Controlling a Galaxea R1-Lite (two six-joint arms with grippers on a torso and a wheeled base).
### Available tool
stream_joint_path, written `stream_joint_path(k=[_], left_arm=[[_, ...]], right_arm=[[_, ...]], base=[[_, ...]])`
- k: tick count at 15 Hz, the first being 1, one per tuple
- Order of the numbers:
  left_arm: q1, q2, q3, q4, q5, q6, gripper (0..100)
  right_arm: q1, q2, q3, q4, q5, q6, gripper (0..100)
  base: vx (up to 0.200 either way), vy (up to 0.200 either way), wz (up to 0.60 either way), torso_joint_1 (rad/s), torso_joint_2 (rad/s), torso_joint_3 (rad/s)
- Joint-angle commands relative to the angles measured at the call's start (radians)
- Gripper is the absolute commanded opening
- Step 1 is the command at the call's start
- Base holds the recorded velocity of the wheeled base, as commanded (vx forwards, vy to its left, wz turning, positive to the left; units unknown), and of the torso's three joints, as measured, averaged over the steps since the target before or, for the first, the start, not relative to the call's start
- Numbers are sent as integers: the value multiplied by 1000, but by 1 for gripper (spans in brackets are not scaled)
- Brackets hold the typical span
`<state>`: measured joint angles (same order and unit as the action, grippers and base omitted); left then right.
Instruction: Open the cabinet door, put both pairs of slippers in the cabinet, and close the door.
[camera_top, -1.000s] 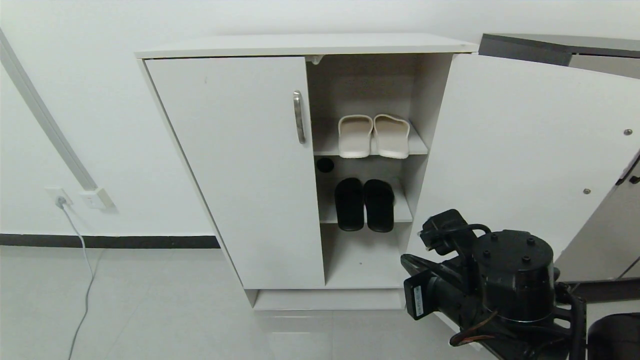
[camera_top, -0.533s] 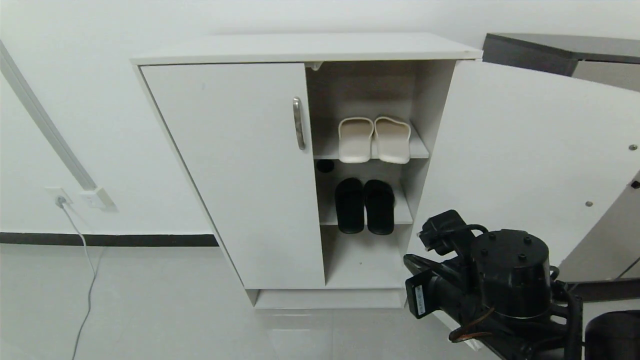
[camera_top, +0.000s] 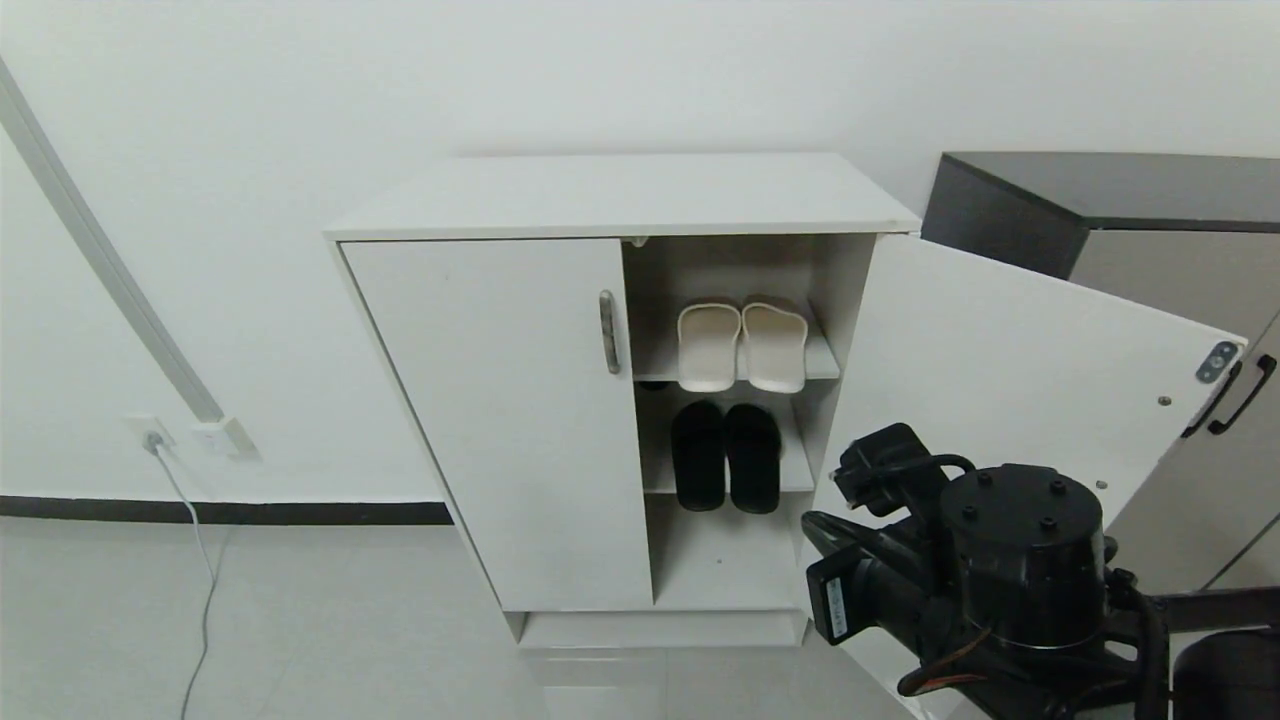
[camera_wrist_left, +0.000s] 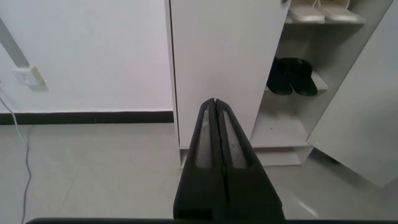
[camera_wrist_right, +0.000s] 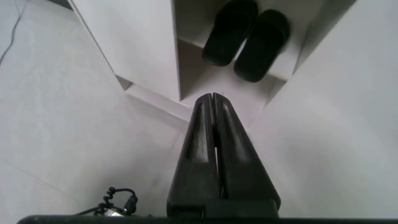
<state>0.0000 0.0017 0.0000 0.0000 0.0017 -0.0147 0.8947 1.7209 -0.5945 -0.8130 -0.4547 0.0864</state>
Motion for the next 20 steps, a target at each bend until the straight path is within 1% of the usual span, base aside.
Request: stream_joint_path(k=[1, 11, 20], left_arm=[[0, 0, 0, 0, 0, -1, 0], [0, 0, 0, 0, 1, -1, 0], [0, 0, 0, 0, 1, -1, 0]], right_arm=[[1, 2, 1, 0, 1, 0, 0], [3, 5, 7, -18, 1, 0, 0], [3, 3, 16, -20, 7, 4, 0]], base=[[0, 0, 0, 139, -456, -334], [0, 0, 0, 179, -492, -320], [0, 0, 0, 239, -558, -331]])
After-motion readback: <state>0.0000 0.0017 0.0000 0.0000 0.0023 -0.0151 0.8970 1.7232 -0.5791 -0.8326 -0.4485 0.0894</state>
